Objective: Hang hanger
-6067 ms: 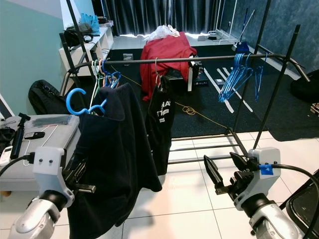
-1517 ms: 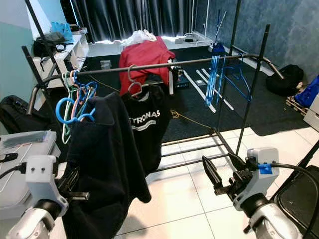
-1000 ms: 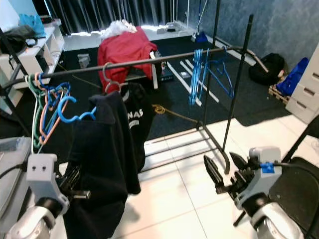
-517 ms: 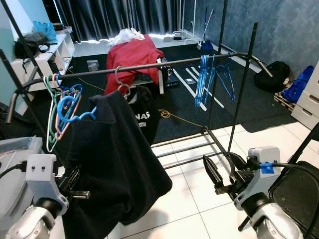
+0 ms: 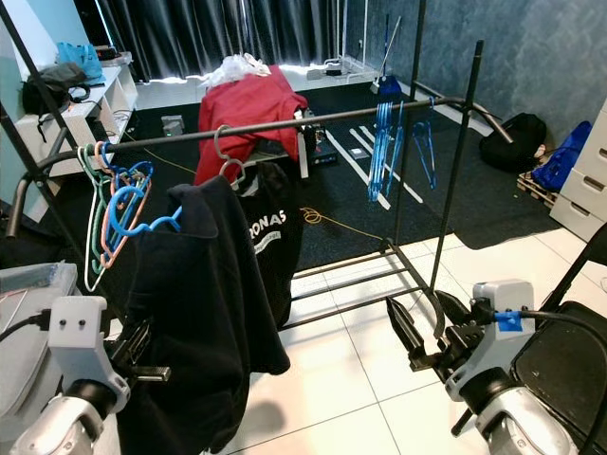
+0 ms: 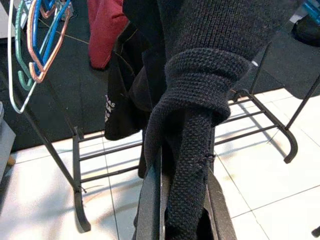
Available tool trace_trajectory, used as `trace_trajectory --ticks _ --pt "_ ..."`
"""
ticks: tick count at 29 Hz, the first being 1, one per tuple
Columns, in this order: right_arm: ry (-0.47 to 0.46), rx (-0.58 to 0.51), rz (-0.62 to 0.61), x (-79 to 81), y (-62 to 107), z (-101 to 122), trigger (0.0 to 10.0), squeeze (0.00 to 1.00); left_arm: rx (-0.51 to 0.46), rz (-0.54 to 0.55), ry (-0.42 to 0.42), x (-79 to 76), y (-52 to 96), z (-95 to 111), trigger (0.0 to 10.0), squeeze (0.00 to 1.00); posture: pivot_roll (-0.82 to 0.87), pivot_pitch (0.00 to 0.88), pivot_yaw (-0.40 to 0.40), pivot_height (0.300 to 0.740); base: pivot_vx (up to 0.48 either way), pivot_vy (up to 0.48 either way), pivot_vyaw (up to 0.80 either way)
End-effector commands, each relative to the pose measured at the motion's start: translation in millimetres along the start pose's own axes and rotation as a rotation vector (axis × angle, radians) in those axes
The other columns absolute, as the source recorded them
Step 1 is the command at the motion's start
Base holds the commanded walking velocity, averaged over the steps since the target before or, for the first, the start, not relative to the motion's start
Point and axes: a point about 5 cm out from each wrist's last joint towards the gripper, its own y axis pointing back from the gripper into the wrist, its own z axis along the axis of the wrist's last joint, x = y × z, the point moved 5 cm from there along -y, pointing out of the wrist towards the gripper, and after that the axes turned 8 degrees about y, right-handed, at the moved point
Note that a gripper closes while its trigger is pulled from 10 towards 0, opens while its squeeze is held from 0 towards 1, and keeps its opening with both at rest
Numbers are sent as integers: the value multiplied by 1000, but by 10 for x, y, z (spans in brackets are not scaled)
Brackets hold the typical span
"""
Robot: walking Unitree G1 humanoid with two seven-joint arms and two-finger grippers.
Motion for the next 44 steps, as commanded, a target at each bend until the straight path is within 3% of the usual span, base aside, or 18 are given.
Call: trace_trajectory --ticks 1,36,43,44 --pt "-4 9 21 39 8 -5 10000 0 -41 8 -4 14 4 80 10000 0 -95 0 19 740 0 0 0" --pt "-12 11 27 25 18 10 10000 0 -51 37 13 17 4 99 10000 0 -88 0 8 740 0 0 0" --pt "-29 -20 36 100 -100 100 10000 0 -47 32 9 -23 -61 96 10000 0 -84 0 5 740 0 0 0" --pt "-34 -22 7 45 -125 115 10000 0 -49 36 4 -4 -94 99 10000 0 -82 0 10 740 0 0 0"
